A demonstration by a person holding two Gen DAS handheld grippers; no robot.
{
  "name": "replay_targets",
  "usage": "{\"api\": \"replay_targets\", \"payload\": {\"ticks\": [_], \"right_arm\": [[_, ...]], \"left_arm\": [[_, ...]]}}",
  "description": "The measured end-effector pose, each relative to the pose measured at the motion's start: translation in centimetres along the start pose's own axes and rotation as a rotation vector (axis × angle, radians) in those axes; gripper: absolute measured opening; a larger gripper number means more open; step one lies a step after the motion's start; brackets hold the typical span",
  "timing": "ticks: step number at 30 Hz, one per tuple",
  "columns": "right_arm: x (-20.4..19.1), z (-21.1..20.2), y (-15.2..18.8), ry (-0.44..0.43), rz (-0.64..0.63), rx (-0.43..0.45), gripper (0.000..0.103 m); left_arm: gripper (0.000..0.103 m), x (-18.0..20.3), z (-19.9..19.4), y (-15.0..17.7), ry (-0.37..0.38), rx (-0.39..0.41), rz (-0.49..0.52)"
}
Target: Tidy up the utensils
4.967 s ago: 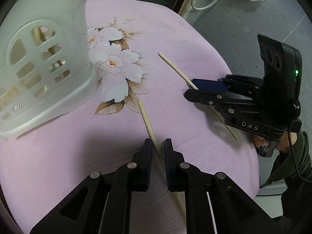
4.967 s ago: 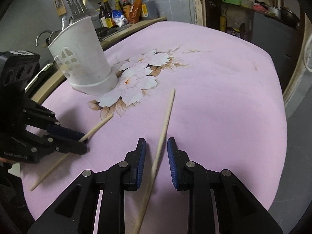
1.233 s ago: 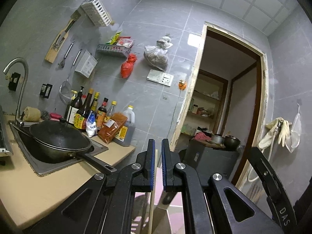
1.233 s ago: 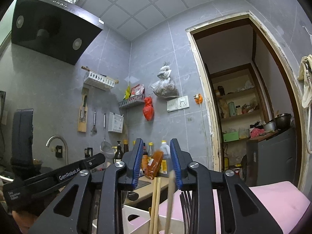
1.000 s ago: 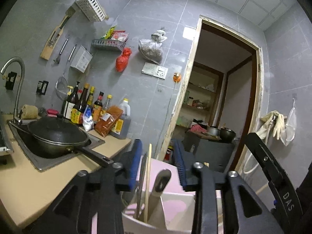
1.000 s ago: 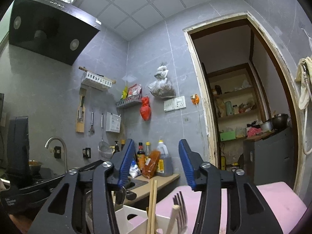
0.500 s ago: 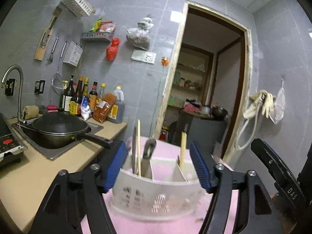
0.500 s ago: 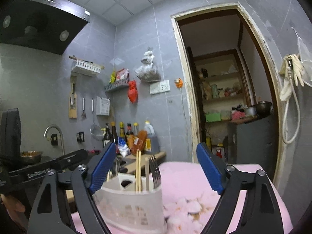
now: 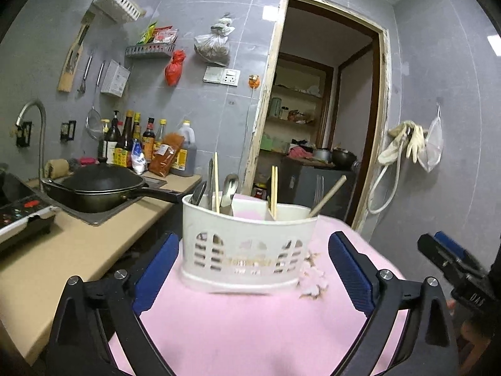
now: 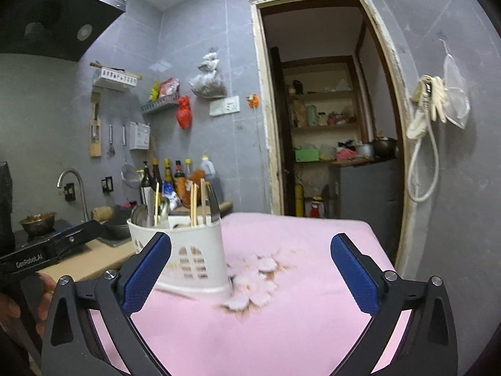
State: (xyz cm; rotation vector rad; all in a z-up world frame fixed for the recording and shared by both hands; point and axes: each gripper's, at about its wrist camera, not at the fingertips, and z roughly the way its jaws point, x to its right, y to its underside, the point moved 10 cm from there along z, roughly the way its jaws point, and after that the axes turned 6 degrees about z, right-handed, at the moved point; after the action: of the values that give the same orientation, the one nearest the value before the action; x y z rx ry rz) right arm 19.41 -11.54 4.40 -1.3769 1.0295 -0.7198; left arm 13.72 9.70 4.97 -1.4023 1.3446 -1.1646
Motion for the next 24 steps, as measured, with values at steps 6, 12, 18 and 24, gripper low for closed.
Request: {"api": "replay_targets", "payload": {"ticks": [6,12,18,24], "right_arm": [[0.5,-2.3,1.3,0.045,0.015,-0.007,0.103],[0.5,-4.0,2.1,0.081,-0.001,-0.001,0.103],[1.0,-4.3,3.4,0.101,-0.014,-0.026,0.103],[1.4,-4.5,3.7,0.113,-0.012,-0.033,0.103]], "left_arm": [[0.094,1.0,-1.8,1.7,-0.01,-0.006,0.054],[0.094,1.5,-2.7,2.9,-0.024,-0.013,0.078],[0.094,1.5,-2.4,4.3,-0.038,-0.045,0.089],[0.094,1.3,-2.1,5.4,-0.037,-0.066,0.088]]}}
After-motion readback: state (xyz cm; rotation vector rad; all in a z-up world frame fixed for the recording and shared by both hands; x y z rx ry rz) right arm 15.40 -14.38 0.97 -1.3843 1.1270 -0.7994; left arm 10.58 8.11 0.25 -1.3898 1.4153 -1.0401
